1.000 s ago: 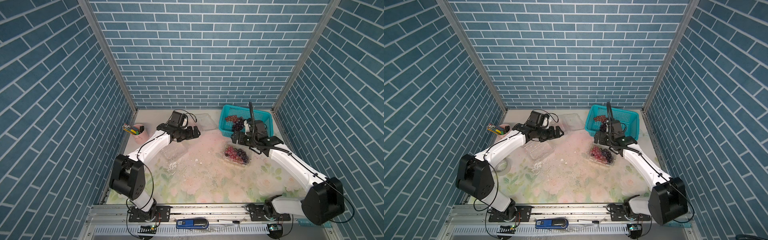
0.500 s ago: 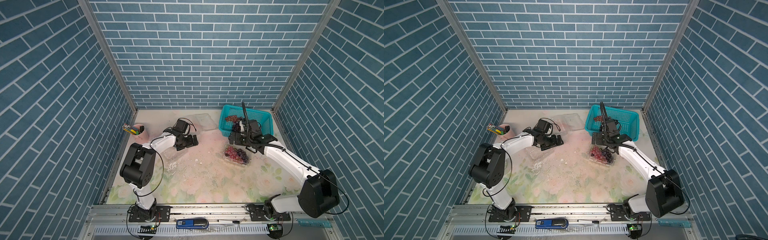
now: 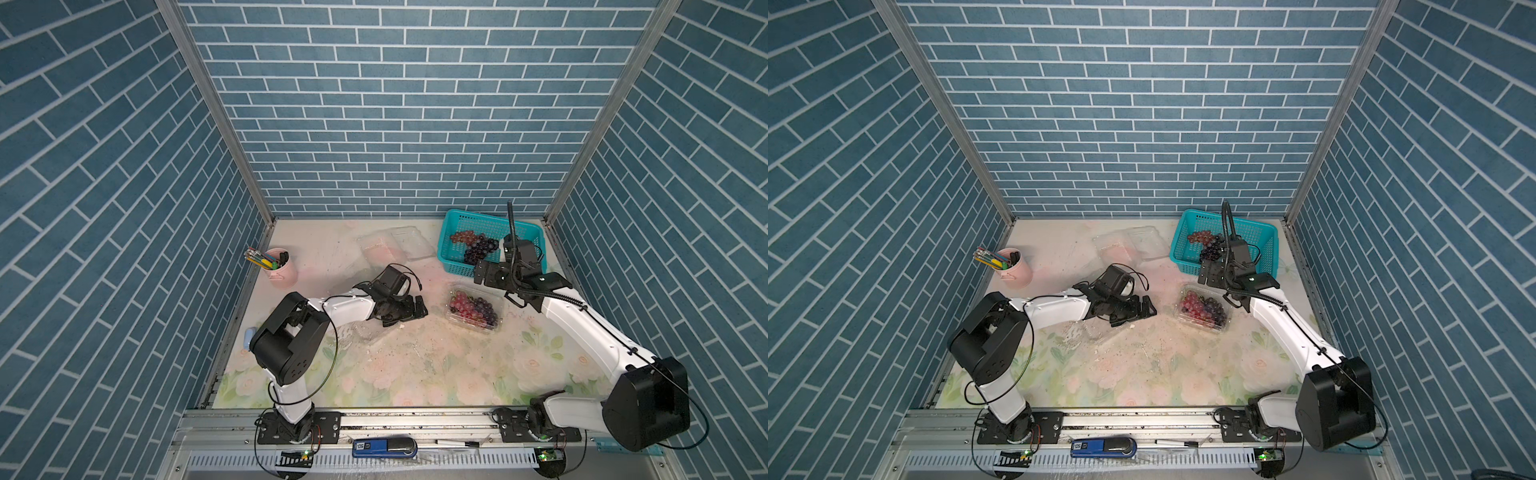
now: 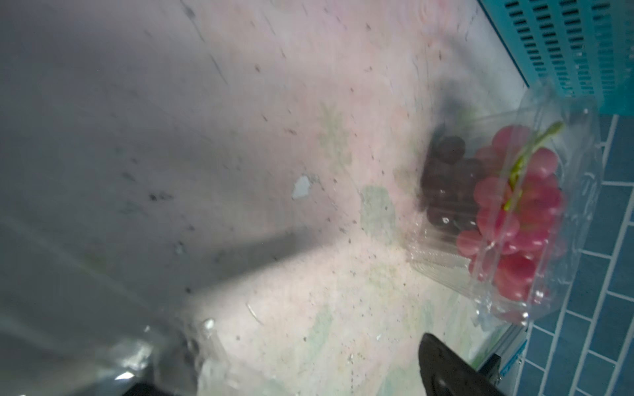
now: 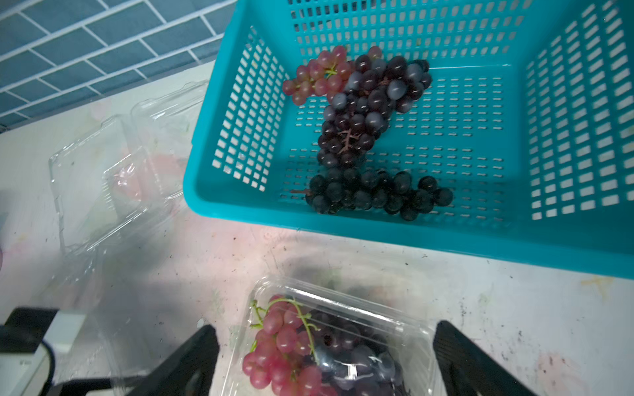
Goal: Pack grapes into containers
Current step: Move the packing box to the center of the board, then adjust the packing box at the center of the board.
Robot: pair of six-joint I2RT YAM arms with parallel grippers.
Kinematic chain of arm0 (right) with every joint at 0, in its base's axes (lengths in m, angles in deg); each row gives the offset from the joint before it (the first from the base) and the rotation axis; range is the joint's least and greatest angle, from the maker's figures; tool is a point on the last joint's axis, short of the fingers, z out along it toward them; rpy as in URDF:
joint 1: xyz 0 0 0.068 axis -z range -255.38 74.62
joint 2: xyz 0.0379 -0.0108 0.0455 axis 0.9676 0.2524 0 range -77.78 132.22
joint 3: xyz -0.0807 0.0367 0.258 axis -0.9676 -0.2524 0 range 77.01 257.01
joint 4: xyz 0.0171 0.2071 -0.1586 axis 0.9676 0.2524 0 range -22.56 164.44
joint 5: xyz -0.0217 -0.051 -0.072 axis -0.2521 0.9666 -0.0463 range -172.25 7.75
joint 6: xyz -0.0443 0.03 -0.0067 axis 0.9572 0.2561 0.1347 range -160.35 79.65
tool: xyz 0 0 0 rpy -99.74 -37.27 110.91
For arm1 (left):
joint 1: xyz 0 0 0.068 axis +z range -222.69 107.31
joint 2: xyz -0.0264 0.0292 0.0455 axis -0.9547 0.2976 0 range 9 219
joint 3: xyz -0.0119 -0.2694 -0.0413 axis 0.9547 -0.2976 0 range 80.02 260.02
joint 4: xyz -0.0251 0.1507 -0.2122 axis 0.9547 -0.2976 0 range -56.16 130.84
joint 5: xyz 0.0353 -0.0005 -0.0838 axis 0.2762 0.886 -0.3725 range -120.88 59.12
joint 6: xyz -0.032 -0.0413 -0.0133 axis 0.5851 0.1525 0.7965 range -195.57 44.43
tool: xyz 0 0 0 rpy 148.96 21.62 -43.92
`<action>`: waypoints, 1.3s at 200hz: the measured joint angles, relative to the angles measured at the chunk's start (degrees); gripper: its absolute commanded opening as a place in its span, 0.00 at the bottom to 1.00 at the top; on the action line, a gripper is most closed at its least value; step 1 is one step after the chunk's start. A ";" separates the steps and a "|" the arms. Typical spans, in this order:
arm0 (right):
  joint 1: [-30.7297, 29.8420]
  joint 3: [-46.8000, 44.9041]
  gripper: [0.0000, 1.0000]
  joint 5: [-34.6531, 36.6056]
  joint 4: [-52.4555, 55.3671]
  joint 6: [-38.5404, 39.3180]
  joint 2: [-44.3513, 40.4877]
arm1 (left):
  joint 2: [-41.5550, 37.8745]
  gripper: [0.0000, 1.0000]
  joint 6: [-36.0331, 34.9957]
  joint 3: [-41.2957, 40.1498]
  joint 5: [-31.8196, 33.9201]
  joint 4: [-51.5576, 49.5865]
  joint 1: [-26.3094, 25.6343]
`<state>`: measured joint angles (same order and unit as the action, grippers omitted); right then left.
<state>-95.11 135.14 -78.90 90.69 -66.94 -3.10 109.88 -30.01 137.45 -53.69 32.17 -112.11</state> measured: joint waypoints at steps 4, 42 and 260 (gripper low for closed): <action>0.31 0.00 0.99 -0.02 0.04 0.02 0.00 | -0.48 0.99 0.33 -0.20 -0.17 0.20 -0.46; 0.13 1.92 0.99 -3.74 0.09 0.55 1.77 | -10.54 1.00 -0.87 2.97 -0.09 -5.73 0.55; -25.22 10.12 0.99 -21.46 -10.56 -1.14 30.47 | -25.57 1.00 10.58 -22.60 -9.88 3.45 27.78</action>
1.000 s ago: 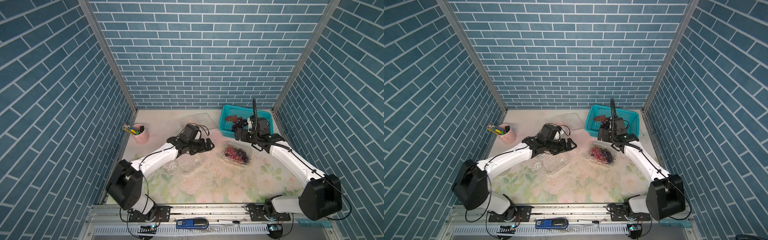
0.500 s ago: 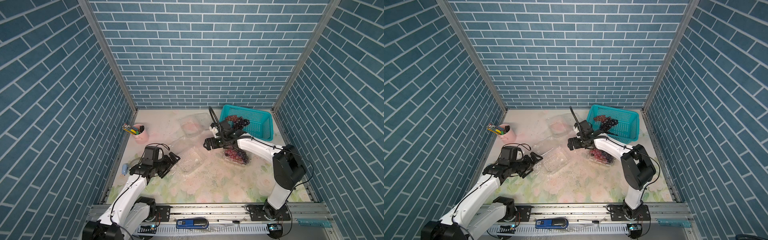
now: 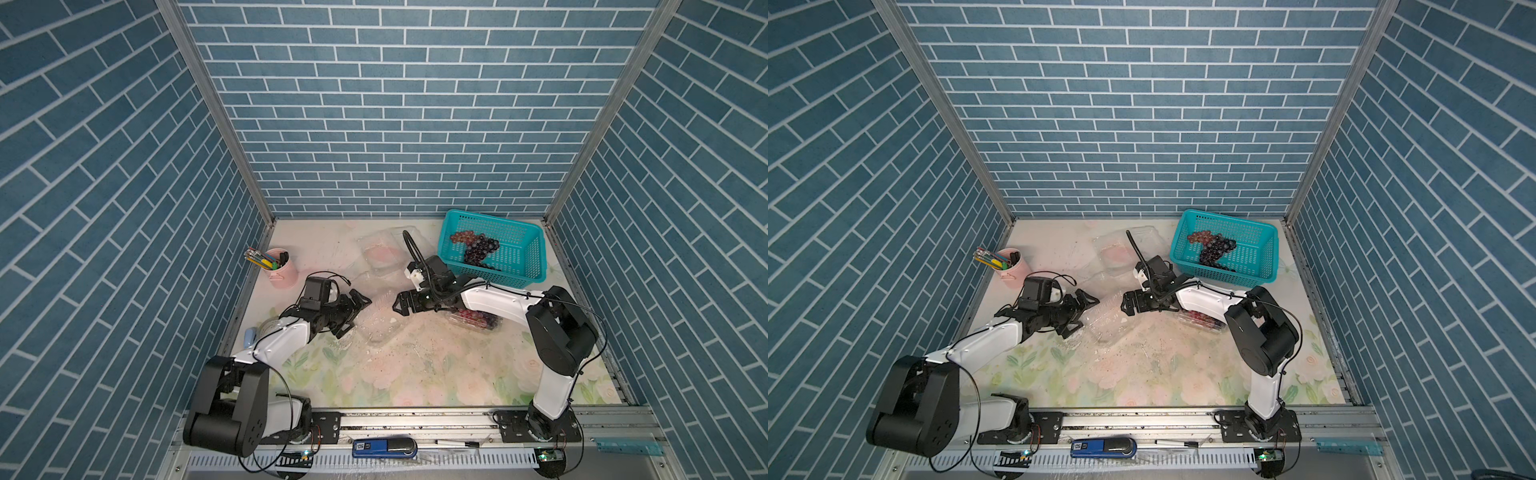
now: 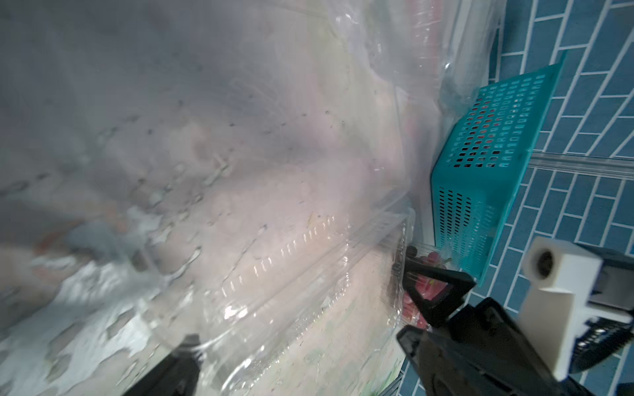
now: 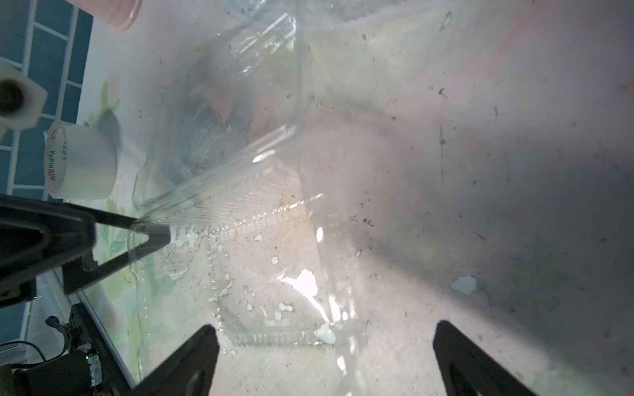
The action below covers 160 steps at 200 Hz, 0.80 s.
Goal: Pack grapes into containers
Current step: Adjust the packing box at the center of the board.
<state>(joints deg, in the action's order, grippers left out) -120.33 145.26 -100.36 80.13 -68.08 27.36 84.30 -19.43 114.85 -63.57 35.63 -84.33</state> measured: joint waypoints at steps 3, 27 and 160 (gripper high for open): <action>0.00 -0.15 0.99 -0.04 -0.09 -0.13 -0.02 | 0.37 0.99 -0.07 0.37 0.02 0.22 -0.22; 0.00 -1.88 0.99 -0.35 -1.40 -1.53 -0.83 | 2.84 1.00 -0.44 2.62 0.02 2.32 -1.97; 1.73 0.76 0.99 13.60 13.11 1.01 -9.49 | 4.79 1.00 -2.05 2.99 0.00 3.61 -3.39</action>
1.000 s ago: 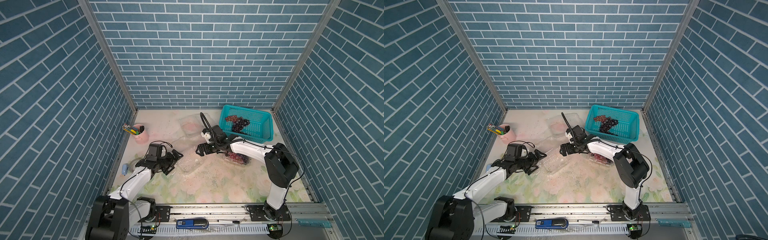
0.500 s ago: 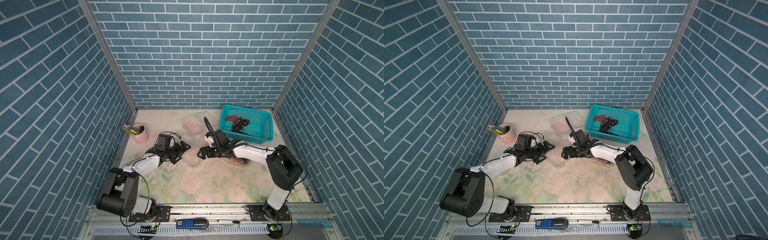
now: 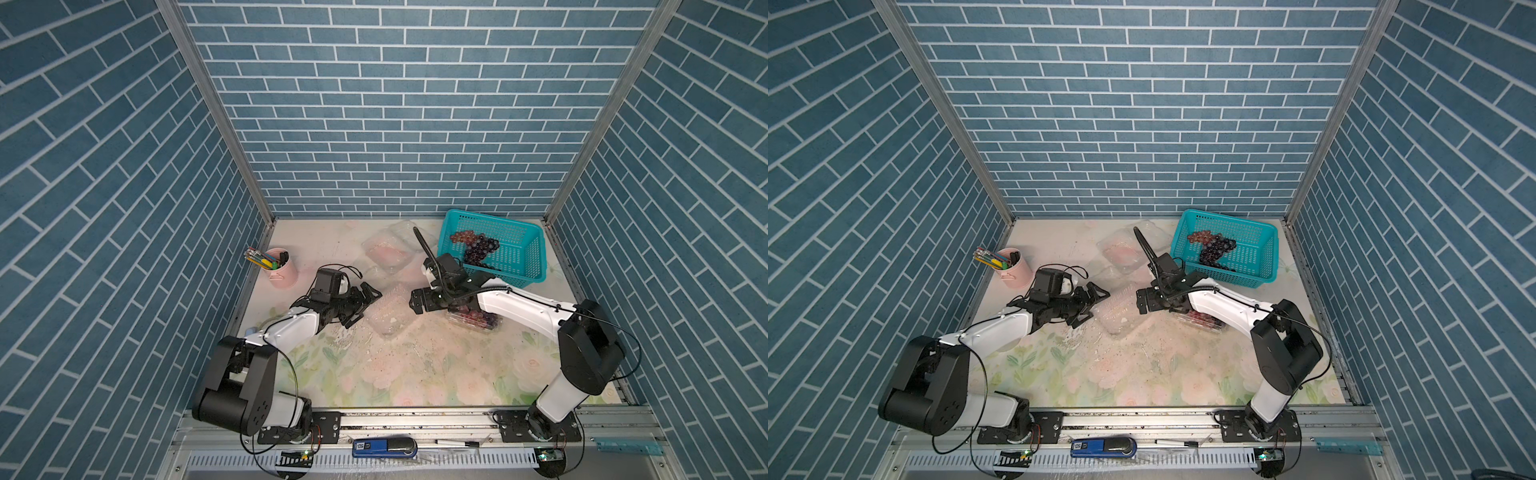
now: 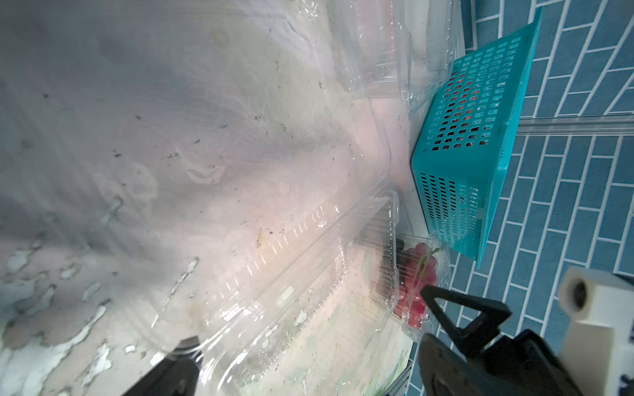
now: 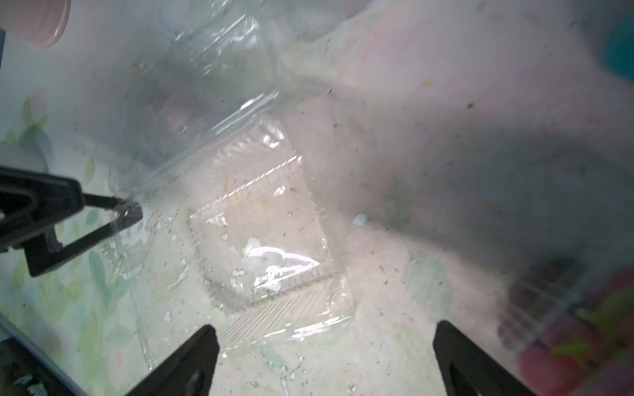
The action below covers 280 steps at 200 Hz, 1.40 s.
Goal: Pack grapes into containers
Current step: Adjust the packing box at the center of the board.
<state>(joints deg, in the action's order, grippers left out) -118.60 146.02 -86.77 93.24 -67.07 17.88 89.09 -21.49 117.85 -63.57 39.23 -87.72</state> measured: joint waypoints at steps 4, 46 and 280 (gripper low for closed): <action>0.46 0.81 0.99 0.31 0.59 0.46 0.13 | -0.02 1.00 -0.02 -0.22 0.00 0.02 0.00; 2.23 13.94 0.99 -0.87 2.32 4.15 9.66 | -0.11 1.00 -0.15 -2.12 -0.09 -0.02 0.76; -6.47 -11.34 0.99 -10.97 -14.51 -9.09 0.92 | 5.35 1.00 2.29 0.07 -0.37 4.02 -6.40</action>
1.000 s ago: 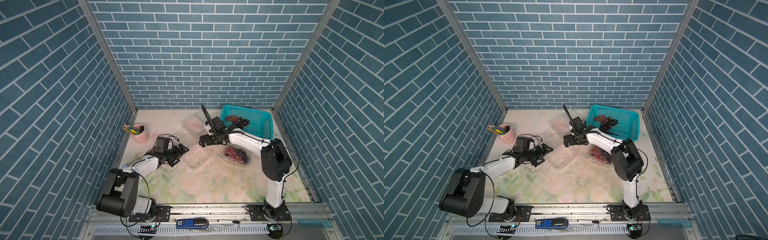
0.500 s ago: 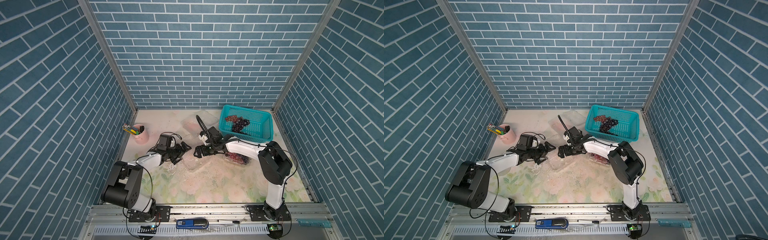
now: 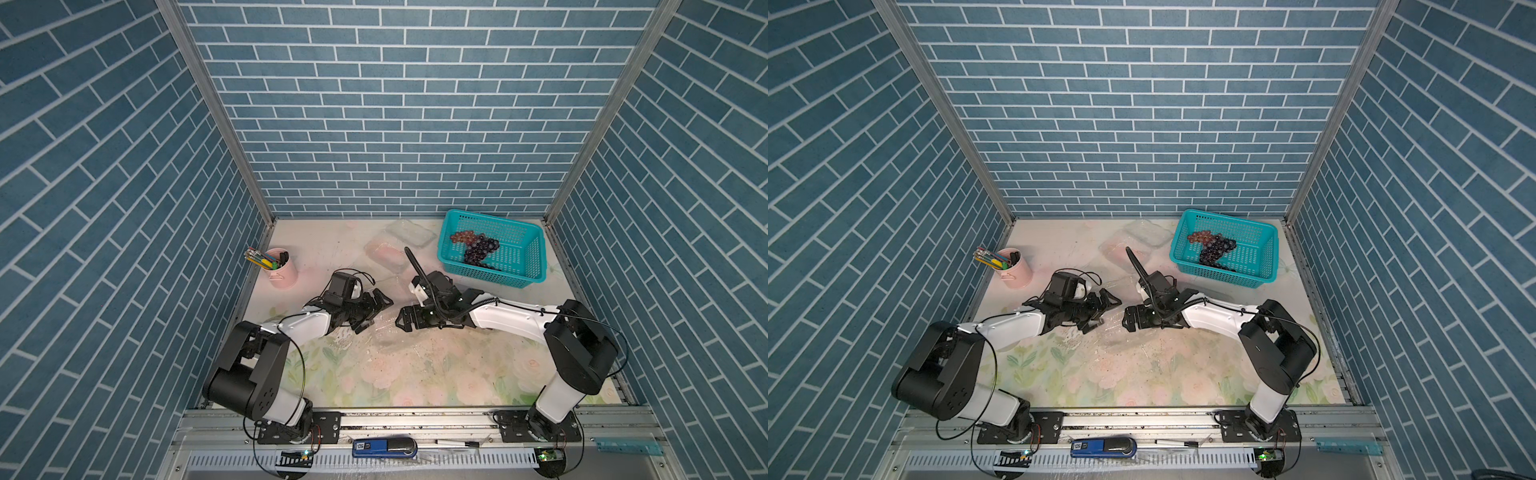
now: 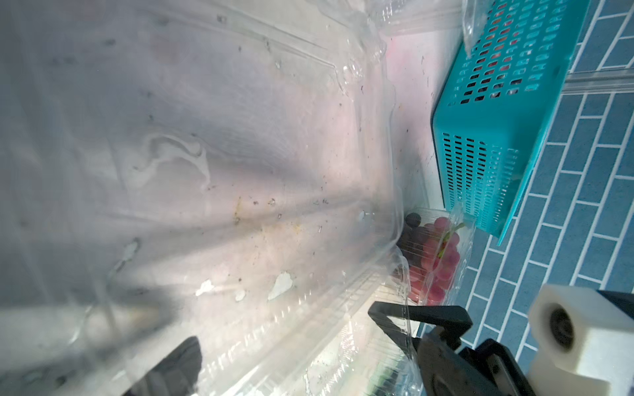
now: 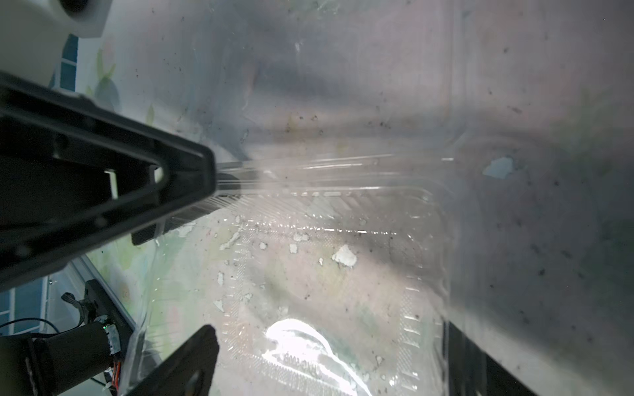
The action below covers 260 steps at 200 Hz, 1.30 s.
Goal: Pack grapes into containers
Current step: Adjust the packing box at the center of the board.
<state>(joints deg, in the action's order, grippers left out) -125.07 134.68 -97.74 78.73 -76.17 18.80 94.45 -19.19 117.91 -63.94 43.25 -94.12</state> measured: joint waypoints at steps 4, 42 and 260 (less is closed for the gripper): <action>-0.04 -0.50 0.99 0.17 -0.04 -0.13 -0.17 | 0.22 1.00 0.02 0.02 0.00 0.20 -0.17; -0.13 -1.49 0.99 1.97 0.02 -0.44 -0.87 | 6.16 1.00 0.44 3.10 -0.22 1.42 -1.01; 11.50 18.23 0.99 9.79 13.16 6.27 6.71 | 15.41 1.00 -6.19 21.64 -1.53 -7.26 6.14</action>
<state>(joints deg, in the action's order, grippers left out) -113.58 152.91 -87.95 91.89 -69.89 25.51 109.85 -25.38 139.55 -65.47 36.00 -87.98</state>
